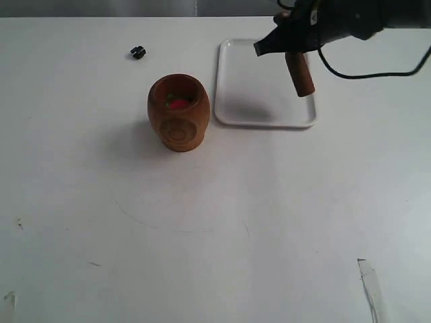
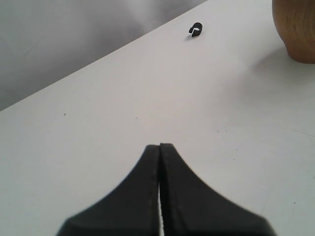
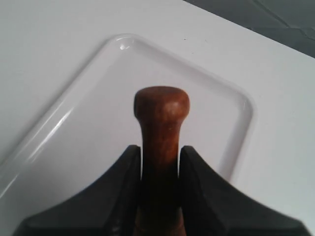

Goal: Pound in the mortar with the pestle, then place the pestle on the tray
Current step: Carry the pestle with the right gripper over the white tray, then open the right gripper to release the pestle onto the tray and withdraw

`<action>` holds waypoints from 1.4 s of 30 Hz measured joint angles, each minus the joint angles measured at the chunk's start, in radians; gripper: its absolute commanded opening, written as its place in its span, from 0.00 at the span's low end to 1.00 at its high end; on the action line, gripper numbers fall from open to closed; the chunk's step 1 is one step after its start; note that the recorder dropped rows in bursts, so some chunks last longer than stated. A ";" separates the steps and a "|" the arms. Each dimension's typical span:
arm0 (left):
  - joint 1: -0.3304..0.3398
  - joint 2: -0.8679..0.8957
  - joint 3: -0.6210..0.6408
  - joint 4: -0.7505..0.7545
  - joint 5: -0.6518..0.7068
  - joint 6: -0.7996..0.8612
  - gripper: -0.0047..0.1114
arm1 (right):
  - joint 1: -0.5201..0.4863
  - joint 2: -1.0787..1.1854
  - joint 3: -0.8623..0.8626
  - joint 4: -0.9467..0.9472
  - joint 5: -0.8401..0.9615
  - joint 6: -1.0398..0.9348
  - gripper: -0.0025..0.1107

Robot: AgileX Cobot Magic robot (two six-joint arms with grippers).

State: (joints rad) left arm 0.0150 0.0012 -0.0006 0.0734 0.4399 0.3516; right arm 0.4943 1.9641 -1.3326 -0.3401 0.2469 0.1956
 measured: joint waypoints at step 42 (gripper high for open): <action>0.000 0.000 0.000 0.000 0.000 0.000 0.04 | -0.004 0.075 -0.238 0.220 0.109 -0.156 0.02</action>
State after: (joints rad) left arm 0.0150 0.0012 -0.0006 0.0734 0.4399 0.3516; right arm 0.4903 2.0387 -1.5708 -0.1205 0.3556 0.0392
